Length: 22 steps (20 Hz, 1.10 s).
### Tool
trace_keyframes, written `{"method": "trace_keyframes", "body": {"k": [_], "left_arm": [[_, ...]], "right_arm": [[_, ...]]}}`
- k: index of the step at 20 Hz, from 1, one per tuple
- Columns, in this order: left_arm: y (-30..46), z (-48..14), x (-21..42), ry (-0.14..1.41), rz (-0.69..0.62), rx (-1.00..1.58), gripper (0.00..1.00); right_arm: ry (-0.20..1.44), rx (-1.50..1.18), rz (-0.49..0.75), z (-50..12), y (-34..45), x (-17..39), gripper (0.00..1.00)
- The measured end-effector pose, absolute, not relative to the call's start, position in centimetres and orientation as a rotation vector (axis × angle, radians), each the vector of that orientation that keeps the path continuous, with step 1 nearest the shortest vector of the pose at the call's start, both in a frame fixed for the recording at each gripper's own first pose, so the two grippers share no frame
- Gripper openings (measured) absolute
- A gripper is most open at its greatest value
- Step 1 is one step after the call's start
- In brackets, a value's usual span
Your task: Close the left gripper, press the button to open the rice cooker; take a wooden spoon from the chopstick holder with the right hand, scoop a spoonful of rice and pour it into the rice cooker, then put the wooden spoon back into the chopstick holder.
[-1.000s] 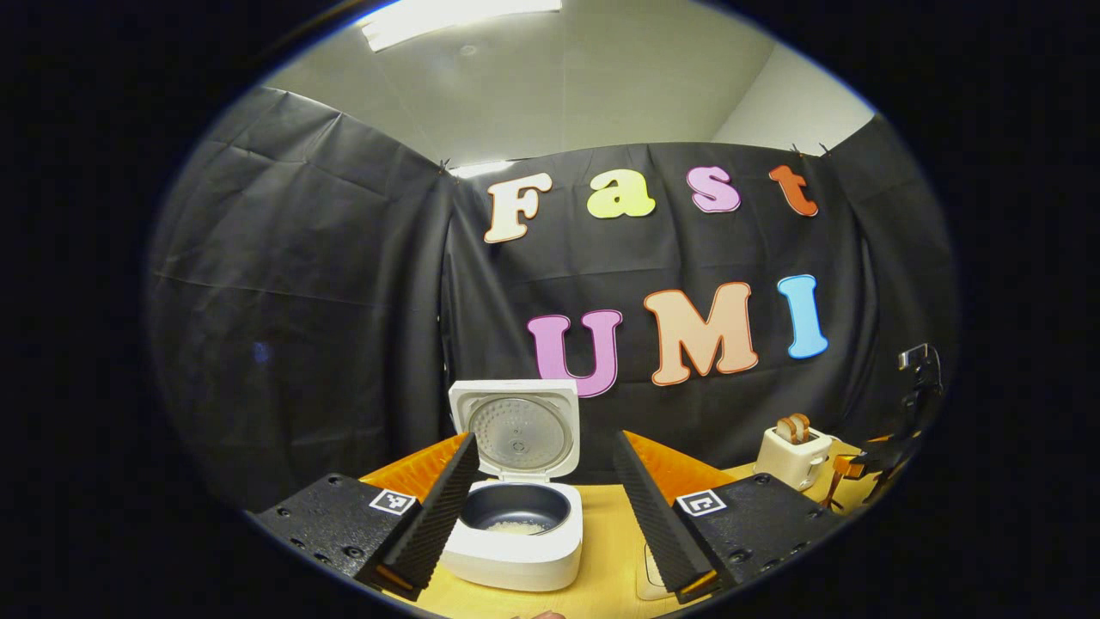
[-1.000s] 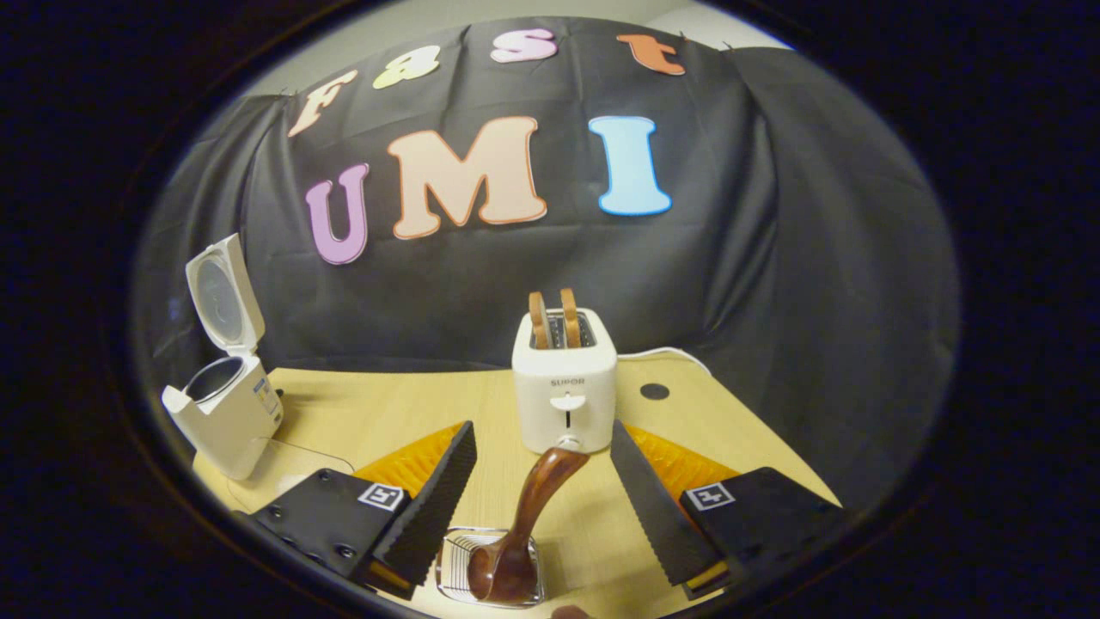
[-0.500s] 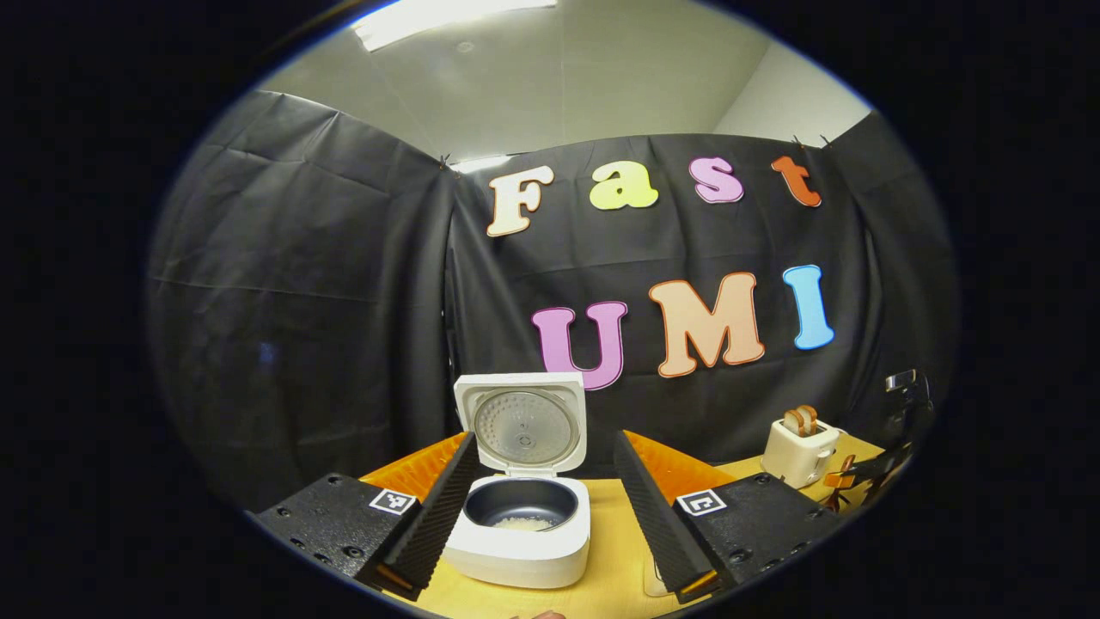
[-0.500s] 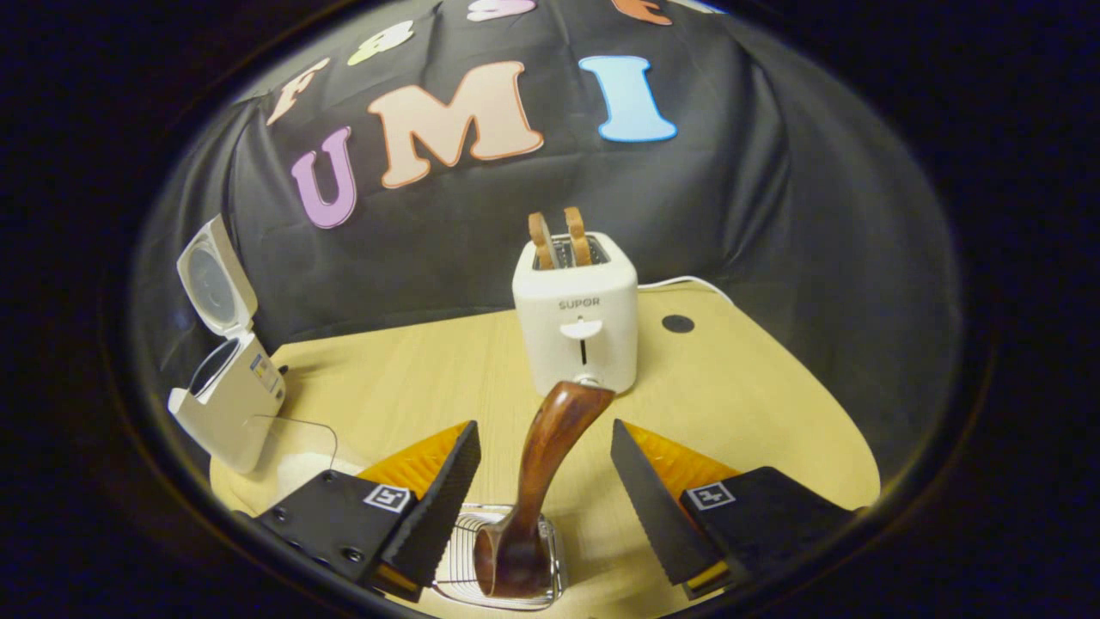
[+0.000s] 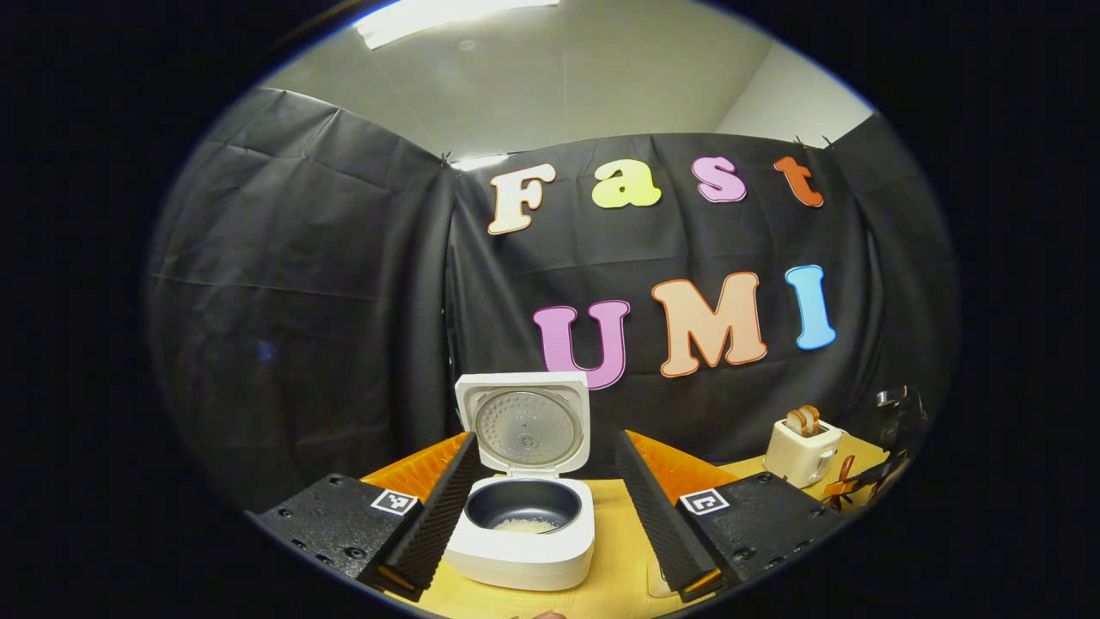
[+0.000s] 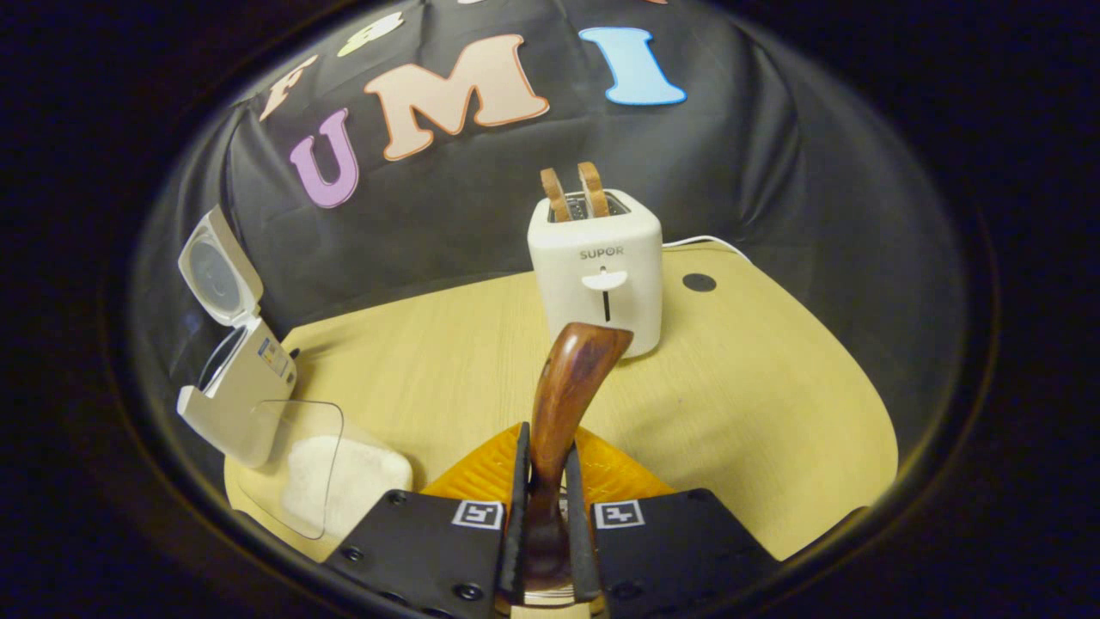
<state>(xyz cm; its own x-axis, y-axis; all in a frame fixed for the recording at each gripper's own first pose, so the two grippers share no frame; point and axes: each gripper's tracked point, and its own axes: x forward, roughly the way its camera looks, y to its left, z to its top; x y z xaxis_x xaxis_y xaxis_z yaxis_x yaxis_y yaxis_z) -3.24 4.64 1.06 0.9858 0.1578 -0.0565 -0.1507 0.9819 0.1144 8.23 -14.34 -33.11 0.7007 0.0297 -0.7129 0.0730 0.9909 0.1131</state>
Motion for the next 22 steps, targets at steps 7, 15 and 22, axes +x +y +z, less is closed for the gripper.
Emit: {"method": "trace_keyframes", "body": {"k": [7,15,22], "left_arm": [[4.8,1.1,-2.3,0.052,0.123,0.095,0.94],[5.6,0.3,-1.6,0.053,0.085,0.054,0.94],[8.4,-0.1,-2.2,0.06,0.092,0.048,0.94]], "right_arm": [[0.693,0.102,-0.032,-29.9,-14.2,7.5,0.15],[0.533,0.085,-0.006,-20.8,-11.3,7.2,0.13],[0.47,0.135,0.119,-17.4,-2.8,7.6,0.14]]}}
